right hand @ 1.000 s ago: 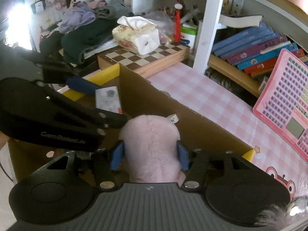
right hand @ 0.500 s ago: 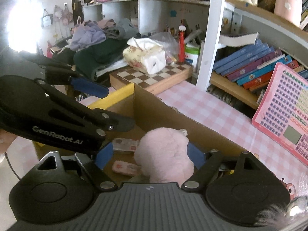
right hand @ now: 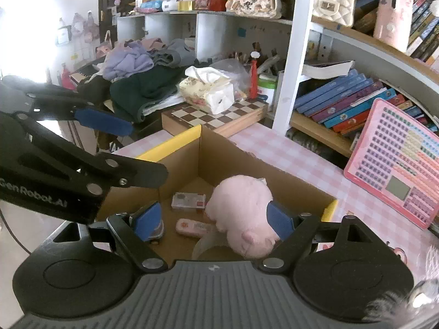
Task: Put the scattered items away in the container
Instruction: 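Lower the card pack and pig into the box and open both grippers, then withdraw both grippers up and away from the yellow box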
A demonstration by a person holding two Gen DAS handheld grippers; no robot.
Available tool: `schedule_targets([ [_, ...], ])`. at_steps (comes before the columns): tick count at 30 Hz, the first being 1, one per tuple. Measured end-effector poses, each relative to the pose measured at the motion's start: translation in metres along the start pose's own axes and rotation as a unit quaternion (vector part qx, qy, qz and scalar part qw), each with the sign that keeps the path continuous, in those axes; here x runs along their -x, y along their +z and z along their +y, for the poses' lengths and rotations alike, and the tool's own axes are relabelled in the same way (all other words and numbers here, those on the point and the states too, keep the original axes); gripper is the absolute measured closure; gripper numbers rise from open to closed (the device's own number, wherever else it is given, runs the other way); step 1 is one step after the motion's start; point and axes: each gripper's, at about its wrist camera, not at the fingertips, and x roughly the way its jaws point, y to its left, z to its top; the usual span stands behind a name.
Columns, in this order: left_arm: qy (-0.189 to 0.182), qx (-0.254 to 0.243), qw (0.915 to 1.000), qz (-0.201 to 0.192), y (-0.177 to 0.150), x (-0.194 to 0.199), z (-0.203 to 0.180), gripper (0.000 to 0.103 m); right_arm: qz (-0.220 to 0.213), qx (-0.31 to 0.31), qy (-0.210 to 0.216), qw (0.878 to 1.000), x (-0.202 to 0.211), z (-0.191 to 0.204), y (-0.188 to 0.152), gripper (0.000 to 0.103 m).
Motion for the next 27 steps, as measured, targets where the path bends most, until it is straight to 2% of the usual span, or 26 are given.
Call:
schedule_targets([
  [4, -0.001, -0.001, 1.0000, -0.008, -0.005, 0.017, -0.003, 0.029, -0.003, -0.001, -0.020, 1.000, 0.017, 0.006, -0.009, 0.019],
  [6, -0.002, -0.003, 0.9999, -0.015, -0.009, 0.026, -0.006, 0.024, -0.007, -0.003, -0.033, 0.999, 0.027, 0.007, -0.015, 0.019],
  [14, -0.001, -0.004, 0.9996, -0.028, -0.030, 0.062, -0.012, 0.018, -0.023, -0.003, -0.110, 0.994, 0.074, 0.018, -0.039, 0.019],
  [27, 0.006, 0.036, 0.9989, -0.028, -0.069, 0.102, -0.012, 0.017, -0.054, -0.067, -0.166, 0.982, 0.124, 0.038, -0.069, 0.019],
])
